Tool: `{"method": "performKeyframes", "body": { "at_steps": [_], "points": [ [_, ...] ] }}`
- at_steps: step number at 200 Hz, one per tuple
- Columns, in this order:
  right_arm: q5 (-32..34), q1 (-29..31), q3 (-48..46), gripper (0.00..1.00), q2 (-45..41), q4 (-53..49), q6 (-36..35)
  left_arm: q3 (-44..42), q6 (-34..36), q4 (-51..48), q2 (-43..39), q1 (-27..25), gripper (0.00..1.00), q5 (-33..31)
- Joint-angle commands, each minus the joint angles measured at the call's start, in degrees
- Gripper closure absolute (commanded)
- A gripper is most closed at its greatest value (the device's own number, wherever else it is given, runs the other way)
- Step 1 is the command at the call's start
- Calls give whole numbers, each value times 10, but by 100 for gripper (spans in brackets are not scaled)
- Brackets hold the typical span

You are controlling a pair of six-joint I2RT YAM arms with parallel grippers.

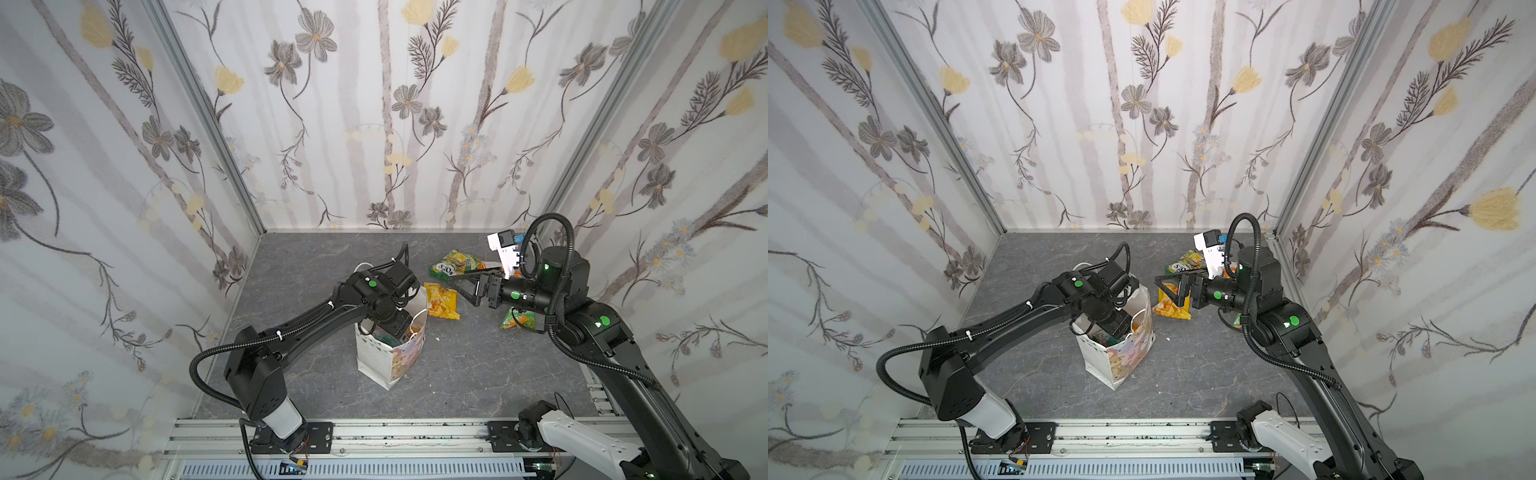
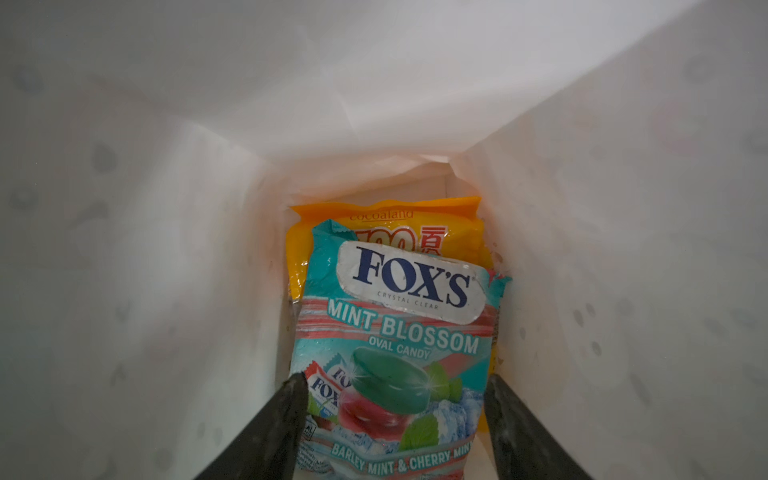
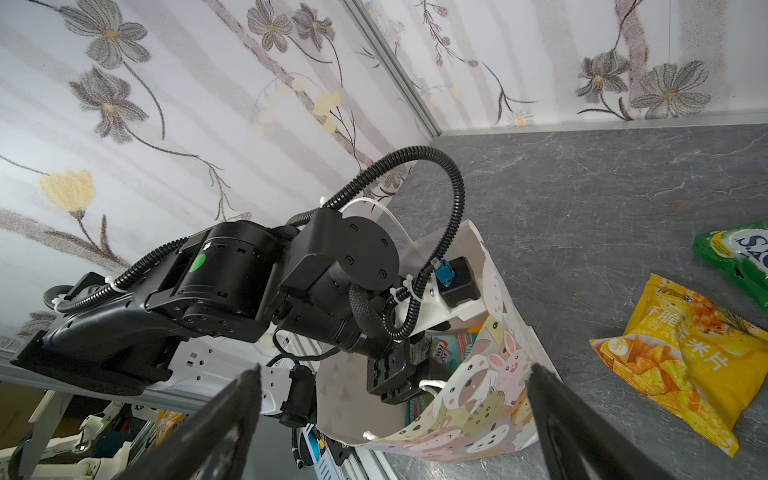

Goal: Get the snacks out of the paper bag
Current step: 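Lower the left gripper into the bag above the FOX'S candy bag, then push the left gripper down and close it on the FOX'S bag top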

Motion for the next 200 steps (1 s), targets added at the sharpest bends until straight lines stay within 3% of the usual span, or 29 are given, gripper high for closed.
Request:
{"method": "performKeyframes", "body": {
  "at_steps": [1,79,200],
  "points": [
    [0,0,5,1,4,9,-1,3,31,-15,4,-9,30,9],
    [-2,0,5,1,8,10,-2,-9,37,-33,26,-17,27,-43],
    [-4,3,0,1,5,-13,-14,-33,34,-28,87,-18,19,-31]
  ]
}}
